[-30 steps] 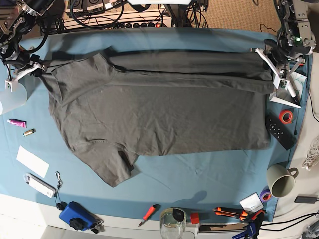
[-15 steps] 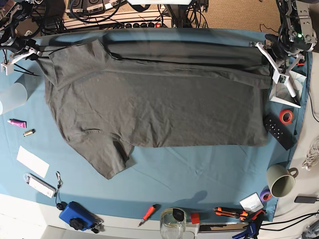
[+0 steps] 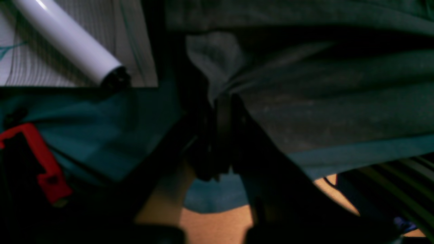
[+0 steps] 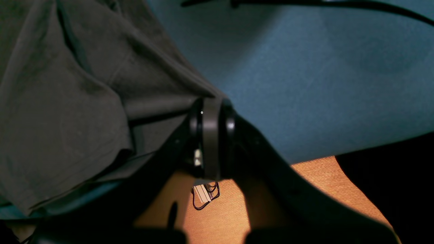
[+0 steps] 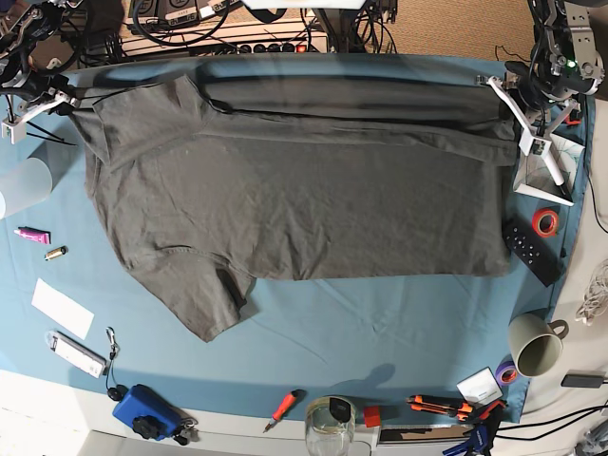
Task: Fold the T-shirt properly
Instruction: 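Pull the shirt edge away from the hem with both grippers to flatten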
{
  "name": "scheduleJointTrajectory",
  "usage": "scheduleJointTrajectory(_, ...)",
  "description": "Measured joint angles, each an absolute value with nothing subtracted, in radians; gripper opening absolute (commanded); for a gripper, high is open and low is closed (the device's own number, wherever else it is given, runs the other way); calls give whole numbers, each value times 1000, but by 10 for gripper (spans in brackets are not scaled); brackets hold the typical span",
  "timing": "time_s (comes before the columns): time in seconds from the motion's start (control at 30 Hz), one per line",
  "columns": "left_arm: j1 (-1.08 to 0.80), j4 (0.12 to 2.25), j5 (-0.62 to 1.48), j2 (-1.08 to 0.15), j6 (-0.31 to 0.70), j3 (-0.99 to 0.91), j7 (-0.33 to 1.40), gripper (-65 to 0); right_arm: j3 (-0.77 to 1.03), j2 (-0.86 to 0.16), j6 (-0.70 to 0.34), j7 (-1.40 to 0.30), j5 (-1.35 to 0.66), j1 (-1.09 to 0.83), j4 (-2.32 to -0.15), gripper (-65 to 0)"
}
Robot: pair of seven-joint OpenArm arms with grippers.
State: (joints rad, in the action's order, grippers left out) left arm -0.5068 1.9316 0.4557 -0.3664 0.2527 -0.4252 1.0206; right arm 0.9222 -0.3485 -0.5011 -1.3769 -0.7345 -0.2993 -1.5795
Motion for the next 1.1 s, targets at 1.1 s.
scheduleJointTrajectory(1.1,-549,2080,274,-371,177,-440,1036,-418,928,-363,-490,-1396,-707,-316,-1614,-474)
